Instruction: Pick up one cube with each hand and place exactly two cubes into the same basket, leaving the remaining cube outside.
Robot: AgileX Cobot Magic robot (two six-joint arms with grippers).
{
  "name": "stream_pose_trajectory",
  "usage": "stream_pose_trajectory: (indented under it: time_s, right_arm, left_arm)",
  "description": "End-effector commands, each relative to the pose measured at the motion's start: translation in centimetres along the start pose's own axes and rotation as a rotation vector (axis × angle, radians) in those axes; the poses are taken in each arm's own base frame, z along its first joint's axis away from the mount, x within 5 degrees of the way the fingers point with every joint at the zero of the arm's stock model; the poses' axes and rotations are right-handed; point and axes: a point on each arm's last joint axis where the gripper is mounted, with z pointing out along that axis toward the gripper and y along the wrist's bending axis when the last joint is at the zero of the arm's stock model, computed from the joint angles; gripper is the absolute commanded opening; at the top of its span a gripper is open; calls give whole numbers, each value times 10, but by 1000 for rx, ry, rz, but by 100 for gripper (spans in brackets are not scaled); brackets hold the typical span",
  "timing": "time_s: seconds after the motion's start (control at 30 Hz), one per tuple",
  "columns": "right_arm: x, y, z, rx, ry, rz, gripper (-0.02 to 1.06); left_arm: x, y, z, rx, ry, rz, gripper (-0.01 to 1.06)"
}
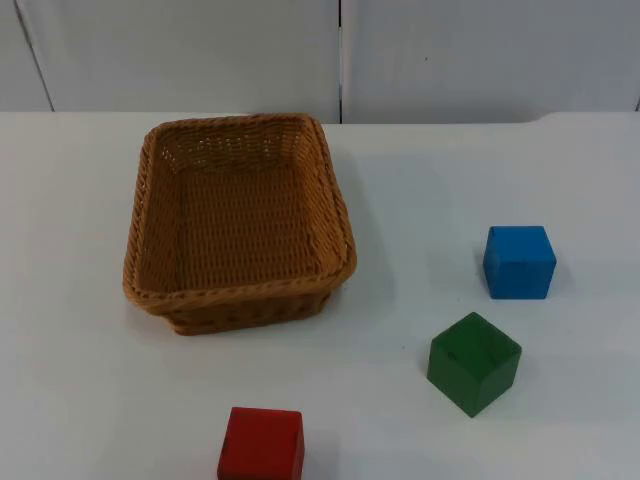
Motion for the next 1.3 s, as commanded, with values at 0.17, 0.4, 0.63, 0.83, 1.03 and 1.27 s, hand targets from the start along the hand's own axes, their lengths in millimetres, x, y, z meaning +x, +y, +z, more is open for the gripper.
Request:
stream_pose_trajectory:
  time_s: [0.17, 0.4, 0.63, 0.83, 1.03, 1.27]
  right_arm:
    - [-15, 0, 8, 7, 11, -2, 105]
    - [-27, 1, 22, 2, 35, -2, 105]
    - [-41, 1, 34, 1, 91, -3, 105]
    - [-62, 1, 47, 1, 138, -4, 105]
    - [-88, 1, 59, 0, 174, -3, 105]
    - [-105, 1, 71, -1, 198, -3, 105]
  left_arm:
    - [-7, -1, -8, 2, -41, -11, 105]
    - [-15, 0, 7, 13, 51, -55, 105]
    - [-21, -1, 18, 46, 115, -82, 105]
    - [-26, -3, 26, 78, 139, -110, 105]
    - [-30, -4, 32, 92, 156, -126, 105]
    - [-37, -4, 32, 97, 153, -131, 105]
